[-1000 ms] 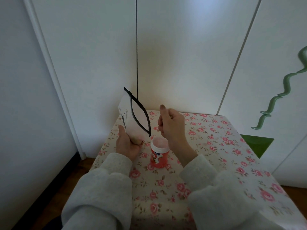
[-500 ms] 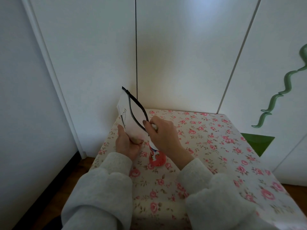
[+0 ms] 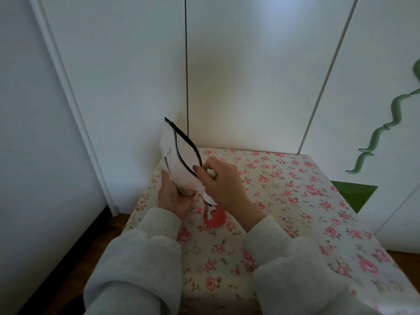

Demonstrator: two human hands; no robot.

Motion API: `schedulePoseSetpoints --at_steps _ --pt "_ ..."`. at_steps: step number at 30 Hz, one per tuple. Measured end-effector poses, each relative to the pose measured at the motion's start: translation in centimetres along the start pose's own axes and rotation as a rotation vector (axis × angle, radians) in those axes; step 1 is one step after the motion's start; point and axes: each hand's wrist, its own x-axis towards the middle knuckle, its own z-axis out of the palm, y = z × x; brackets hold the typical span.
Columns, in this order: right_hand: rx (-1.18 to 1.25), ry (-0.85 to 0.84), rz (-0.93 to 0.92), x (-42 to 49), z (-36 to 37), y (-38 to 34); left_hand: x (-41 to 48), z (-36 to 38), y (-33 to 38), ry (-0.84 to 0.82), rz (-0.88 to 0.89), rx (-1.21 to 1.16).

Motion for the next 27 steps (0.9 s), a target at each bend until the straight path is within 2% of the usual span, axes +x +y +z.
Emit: schedulePoseSetpoints --at_steps 23,27 --pt "0.086 0.055 0.071 -0.37 -0.15 -0.85 -0.06 -0.05 -0.24 -0.032 0.003 -0.034" --pt "0.161 0.149 0.12 -0.47 -0.56 -0.91 0.45 -0.32 -0.13 -0.029 -0.021 -0.026"
